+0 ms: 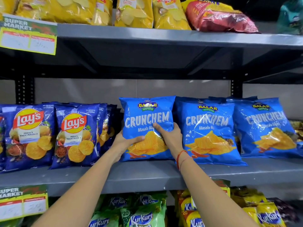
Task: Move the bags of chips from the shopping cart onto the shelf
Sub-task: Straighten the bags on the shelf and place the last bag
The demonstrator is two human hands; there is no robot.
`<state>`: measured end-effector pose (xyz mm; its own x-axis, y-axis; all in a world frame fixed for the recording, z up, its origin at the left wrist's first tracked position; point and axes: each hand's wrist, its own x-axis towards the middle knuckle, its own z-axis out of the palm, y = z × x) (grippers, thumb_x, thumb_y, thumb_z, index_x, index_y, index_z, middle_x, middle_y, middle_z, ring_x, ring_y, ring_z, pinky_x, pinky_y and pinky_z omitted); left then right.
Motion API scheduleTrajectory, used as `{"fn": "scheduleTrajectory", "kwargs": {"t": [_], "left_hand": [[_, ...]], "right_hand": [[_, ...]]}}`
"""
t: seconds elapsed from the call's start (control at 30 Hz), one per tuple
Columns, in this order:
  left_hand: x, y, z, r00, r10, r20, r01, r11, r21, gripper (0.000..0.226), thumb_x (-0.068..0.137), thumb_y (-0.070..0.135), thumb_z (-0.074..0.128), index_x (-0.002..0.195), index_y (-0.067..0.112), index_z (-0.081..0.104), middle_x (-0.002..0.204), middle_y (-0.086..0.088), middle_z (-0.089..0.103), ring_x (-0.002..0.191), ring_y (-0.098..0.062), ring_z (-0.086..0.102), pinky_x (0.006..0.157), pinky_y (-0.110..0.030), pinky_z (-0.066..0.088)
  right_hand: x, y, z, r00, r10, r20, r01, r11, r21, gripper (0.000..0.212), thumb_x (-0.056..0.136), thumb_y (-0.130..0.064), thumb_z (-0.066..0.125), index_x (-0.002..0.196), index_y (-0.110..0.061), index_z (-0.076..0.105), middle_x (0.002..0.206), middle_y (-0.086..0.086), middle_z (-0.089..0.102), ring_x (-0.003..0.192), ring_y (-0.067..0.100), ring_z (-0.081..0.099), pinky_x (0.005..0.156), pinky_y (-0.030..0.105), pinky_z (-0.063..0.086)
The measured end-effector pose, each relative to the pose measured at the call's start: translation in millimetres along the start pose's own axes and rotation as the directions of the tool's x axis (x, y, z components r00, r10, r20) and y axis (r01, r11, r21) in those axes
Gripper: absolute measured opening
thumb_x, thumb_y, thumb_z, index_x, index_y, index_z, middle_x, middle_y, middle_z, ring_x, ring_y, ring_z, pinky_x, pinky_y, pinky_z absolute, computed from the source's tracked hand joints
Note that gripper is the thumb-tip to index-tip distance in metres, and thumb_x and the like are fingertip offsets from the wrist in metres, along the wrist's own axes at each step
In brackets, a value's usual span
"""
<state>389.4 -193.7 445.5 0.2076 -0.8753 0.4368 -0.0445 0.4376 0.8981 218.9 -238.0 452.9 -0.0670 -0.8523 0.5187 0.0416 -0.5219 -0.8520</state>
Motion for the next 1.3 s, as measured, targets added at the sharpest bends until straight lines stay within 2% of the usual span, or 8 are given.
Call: {"fn": "scheduleTrajectory", "kwargs": {"t": [0.17,0.3,0.5,0.67,0.83,0.97,1.1,1.3], "left_hand": [[-10.7,9.4,9.2,0.968,0.096,-0.23,-0.092,0.995,0.028,0.066,0.075,0.027,0.075,0.131,0.018,0.041,0.123,-0.003,0.057,0.107,-0.018,0.059,0.083,-0.031,0.051],[-17.4,25.6,29.7,0.741,0.425,-0.52,-0.344,0.905,0.25,0.051,0.088,0.036,0.06,0.131,0.014,0.044,0.133,-0.006,0.047,0.121,-0.019,0.045,0.105,-0.038,0.037],[-27.8,52.1,96.9,0.597,0.787,-0.156,-0.596,0.565,0.571,0.043,0.086,0.032,0.05,0.12,0.007,0.051,0.12,-0.01,0.052,0.112,-0.018,0.045,0.098,-0.016,0.03],[-22.8,39.1,166.7,0.808,0.589,0.018,-0.528,0.709,0.468,0.045,0.087,0.026,0.061,0.125,0.007,0.05,0.125,-0.011,0.053,0.117,-0.023,0.049,0.103,-0.034,0.037],[-16.5,25.1,206.5,0.97,0.224,-0.095,-0.173,0.911,0.373,0.058,0.093,0.037,0.051,0.141,0.01,0.031,0.147,-0.012,0.038,0.134,-0.026,0.034,0.108,-0.034,0.025],[-10.5,14.9,210.6,0.987,-0.094,-0.133,0.12,0.971,0.204,0.08,0.085,0.056,0.051,0.146,0.015,0.02,0.152,-0.011,0.03,0.136,-0.031,0.032,0.108,-0.042,0.028],[-5.6,10.5,204.3,0.95,-0.303,-0.076,0.309,0.947,0.088,0.106,0.069,0.069,0.061,0.148,0.012,0.019,0.154,-0.012,0.027,0.137,-0.032,0.032,0.108,-0.045,0.03],[-11.1,10.4,212.4,0.947,-0.286,-0.146,0.285,0.958,-0.03,0.102,0.063,0.063,0.072,0.139,0.005,0.036,0.141,-0.015,0.045,0.123,-0.032,0.047,0.089,-0.037,0.04]], "right_hand": [[-22.2,-17.8,7.3,0.968,-0.238,-0.074,0.185,0.884,-0.429,0.092,0.086,-0.049,0.063,0.152,-0.004,0.016,0.153,0.013,0.037,0.141,0.029,0.032,0.112,0.038,0.031],[-24.8,-38.7,-11.1,0.872,-0.487,-0.058,0.356,0.711,-0.606,0.079,0.092,-0.043,0.055,0.15,-0.003,0.02,0.152,0.016,0.034,0.139,0.03,0.032,0.111,0.039,0.033],[-6.7,-55.5,-86.0,0.788,-0.574,-0.224,0.337,0.705,-0.624,0.063,0.089,-0.036,0.062,0.14,-0.005,0.041,0.135,0.016,0.048,0.123,0.032,0.044,0.1,0.037,0.037],[8.3,-39.7,-153.1,0.861,-0.342,-0.376,0.067,0.81,-0.582,0.087,0.078,-0.055,0.068,0.144,-0.007,0.036,0.142,0.017,0.042,0.133,0.035,0.036,0.104,0.047,0.034],[15.8,-20.8,-176.8,0.982,0.02,-0.187,-0.096,0.91,-0.404,0.127,0.059,-0.061,0.08,0.153,-0.009,0.013,0.155,0.013,0.033,0.143,0.03,0.032,0.115,0.043,0.029],[20.6,-6.8,-185.0,0.968,0.211,-0.139,-0.244,0.919,-0.309,0.13,0.061,-0.056,0.082,0.154,-0.01,0.003,0.159,0.013,0.026,0.145,0.03,0.029,0.116,0.041,0.03],[34.0,13.0,-191.3,0.967,0.231,-0.106,-0.246,0.954,-0.171,0.132,0.029,-0.07,0.087,0.142,-0.019,0.039,0.14,0.005,0.056,0.121,0.024,0.059,0.103,0.043,0.049],[50.3,27.1,-202.7,0.979,0.175,-0.102,-0.184,0.98,-0.076,0.129,0.028,-0.07,0.088,0.138,-0.015,0.046,0.134,0.004,0.06,0.117,0.025,0.062,0.098,0.046,0.053]]}}
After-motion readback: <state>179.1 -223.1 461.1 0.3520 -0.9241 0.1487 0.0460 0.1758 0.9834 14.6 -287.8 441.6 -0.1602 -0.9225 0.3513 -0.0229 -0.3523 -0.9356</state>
